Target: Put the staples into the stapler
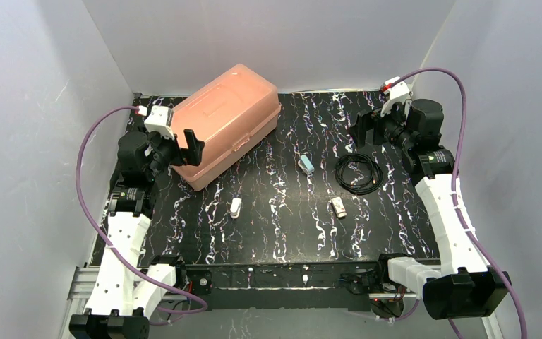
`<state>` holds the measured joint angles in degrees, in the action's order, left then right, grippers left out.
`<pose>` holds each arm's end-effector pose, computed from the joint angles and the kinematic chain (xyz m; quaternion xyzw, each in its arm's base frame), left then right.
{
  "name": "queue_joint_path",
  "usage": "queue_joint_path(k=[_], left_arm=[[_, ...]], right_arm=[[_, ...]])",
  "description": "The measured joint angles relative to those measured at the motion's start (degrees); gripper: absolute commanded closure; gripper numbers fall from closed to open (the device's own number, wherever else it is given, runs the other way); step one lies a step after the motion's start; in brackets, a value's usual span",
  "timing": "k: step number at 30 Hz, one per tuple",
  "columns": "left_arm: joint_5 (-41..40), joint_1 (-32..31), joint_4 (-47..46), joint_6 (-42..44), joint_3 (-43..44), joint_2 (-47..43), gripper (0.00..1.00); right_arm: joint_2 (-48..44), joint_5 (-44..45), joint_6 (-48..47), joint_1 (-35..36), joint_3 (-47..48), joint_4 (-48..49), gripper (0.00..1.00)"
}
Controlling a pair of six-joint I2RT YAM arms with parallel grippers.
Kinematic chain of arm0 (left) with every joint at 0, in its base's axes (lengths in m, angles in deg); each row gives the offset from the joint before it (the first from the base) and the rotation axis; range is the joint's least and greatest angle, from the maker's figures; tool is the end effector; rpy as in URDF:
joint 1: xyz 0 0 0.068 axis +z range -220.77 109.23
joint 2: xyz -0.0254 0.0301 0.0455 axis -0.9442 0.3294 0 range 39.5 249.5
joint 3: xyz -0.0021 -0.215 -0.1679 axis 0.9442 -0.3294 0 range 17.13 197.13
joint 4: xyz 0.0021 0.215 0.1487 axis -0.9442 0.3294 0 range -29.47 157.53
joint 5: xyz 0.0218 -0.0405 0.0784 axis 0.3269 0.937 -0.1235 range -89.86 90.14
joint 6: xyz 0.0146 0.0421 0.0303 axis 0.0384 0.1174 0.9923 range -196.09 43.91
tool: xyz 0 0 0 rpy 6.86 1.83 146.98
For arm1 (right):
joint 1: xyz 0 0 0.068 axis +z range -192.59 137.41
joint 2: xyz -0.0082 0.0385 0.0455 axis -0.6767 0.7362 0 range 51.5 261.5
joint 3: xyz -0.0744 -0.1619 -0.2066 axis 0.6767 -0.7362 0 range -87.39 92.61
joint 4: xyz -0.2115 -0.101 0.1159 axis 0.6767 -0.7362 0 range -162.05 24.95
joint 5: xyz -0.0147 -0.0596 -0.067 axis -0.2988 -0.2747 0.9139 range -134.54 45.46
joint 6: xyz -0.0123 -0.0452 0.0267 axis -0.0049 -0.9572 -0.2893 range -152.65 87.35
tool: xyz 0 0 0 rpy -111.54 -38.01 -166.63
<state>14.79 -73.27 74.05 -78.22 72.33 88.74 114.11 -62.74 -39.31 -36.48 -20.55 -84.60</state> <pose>0.1920 -0.0174 0.3843 0.0865 0.7457 -0.1223 0.6492 0.2399 0.0368 0.3973 -0.1826 0.7695 0.1229 0.5995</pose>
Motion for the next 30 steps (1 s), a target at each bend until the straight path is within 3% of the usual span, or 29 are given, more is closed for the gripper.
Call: queue_joint_path(k=[11,21,30], left_arm=[[3.32,0.00,0.57,0.13,0.02,-0.15,0.02],[13.77,0.00,3.45,4.76,0.02,-0.20,0.02],[22.10,-0.02,7.56,10.40,0.04,0.83,0.02]], right_arm=[[0.00,-0.90,-1.05,0.00,0.00,-0.26,0.01],[-0.48,-1.18,-4.87,0.66,-0.94,-2.93,0.01],[-1.77,3.56,-11.63,9.75,-8.44,-8.74,0.01]])
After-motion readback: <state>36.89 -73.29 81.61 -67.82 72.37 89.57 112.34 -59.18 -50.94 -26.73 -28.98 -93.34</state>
